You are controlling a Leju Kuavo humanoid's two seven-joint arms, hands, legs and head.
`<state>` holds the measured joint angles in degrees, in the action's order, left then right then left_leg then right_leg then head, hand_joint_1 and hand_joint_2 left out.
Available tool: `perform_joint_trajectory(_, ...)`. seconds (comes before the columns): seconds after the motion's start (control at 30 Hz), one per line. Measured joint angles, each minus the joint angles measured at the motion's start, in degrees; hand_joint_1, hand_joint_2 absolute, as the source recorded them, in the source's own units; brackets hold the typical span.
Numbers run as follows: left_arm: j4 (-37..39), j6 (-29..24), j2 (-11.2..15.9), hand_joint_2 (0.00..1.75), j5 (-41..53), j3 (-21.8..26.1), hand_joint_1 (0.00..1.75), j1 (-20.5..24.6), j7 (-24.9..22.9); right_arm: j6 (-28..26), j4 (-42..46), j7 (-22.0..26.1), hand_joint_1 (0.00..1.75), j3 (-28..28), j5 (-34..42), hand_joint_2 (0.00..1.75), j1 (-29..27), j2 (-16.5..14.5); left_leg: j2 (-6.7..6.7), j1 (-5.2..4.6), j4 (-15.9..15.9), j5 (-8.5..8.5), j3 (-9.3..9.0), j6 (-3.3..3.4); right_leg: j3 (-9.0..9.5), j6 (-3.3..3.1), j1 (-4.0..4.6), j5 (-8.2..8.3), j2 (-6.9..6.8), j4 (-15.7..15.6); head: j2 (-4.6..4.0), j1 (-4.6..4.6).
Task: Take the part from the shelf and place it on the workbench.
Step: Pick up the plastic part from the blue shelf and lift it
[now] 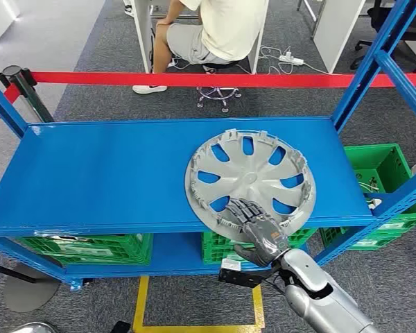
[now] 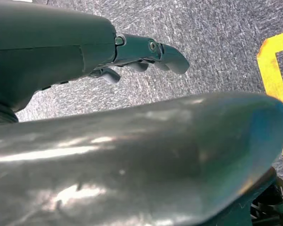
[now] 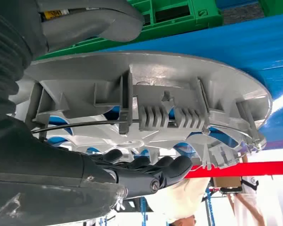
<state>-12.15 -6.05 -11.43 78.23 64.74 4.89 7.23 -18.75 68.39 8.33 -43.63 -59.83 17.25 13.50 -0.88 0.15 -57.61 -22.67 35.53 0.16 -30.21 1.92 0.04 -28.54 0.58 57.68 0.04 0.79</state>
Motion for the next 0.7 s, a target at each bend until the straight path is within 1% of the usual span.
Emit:
perform_joint_trajectory(0.3,0.00,-0.09,-0.02,0.00,0.02,-0.06,0.00,0.00,0.00,-0.49,-3.12,-0.88,0.00,0.64,-1.50,1.75,0.88,-0.76,0.00,0.00,0.00,0.00,-0.15,0.00,0.16,0.00,0.00,0.00,-0.01,0.00,0.00,0.00)
perform_joint_trajectory(0.33,0.00,-0.09,-0.03,0.00,0.02,-0.11,0.00,0.00,0.00,-0.46,-3.46,-0.96,0.07,0.74,-1.63,1.75,0.98,-0.87,0.00,0.00,0.00,0.00,-0.17,0.00,0.17,0.00,0.00,0.00,-0.01,-0.01,0.00,0.00)
perform_joint_trajectory(0.43,0.00,-0.09,-0.04,0.00,0.02,-0.37,0.00,0.01,0.00,-0.20,-4.47,-1.47,1.24,1.18,-2.26,1.75,1.40,-1.24,0.00,0.00,0.00,0.00,-0.21,0.00,0.20,0.00,0.00,0.00,-0.01,-0.01,0.01,0.00)
perform_joint_trajectory(0.47,0.00,-0.10,-0.04,0.00,0.02,-0.43,0.00,0.00,0.00,-0.12,-4.73,-1.68,1.58,1.32,-2.55,1.75,1.54,-1.33,0.00,0.00,0.00,0.00,-0.22,0.00,0.21,0.00,0.00,0.00,-0.01,-0.01,0.01,0.00)
perform_joint_trajectory(0.6,0.00,-0.13,-0.02,0.00,-0.46,-0.46,0.00,0.00,0.00,-0.26,-5.44,-2.68,1.61,1.58,-4.20,1.75,1.83,-1.53,0.00,0.00,0.00,0.01,-0.24,0.01,0.25,0.00,0.00,0.00,-0.02,-0.01,0.00,0.00)
perform_joint_trajectory(0.7,0.00,-0.13,-0.02,0.00,-1.02,-0.44,0.00,-0.01,0.01,-0.56,-5.68,-3.24,1.71,1.64,-5.08,1.75,1.83,-1.61,0.00,0.00,0.00,0.02,-0.26,0.02,0.27,0.01,0.00,0.01,-0.02,-0.01,0.00,-0.01)
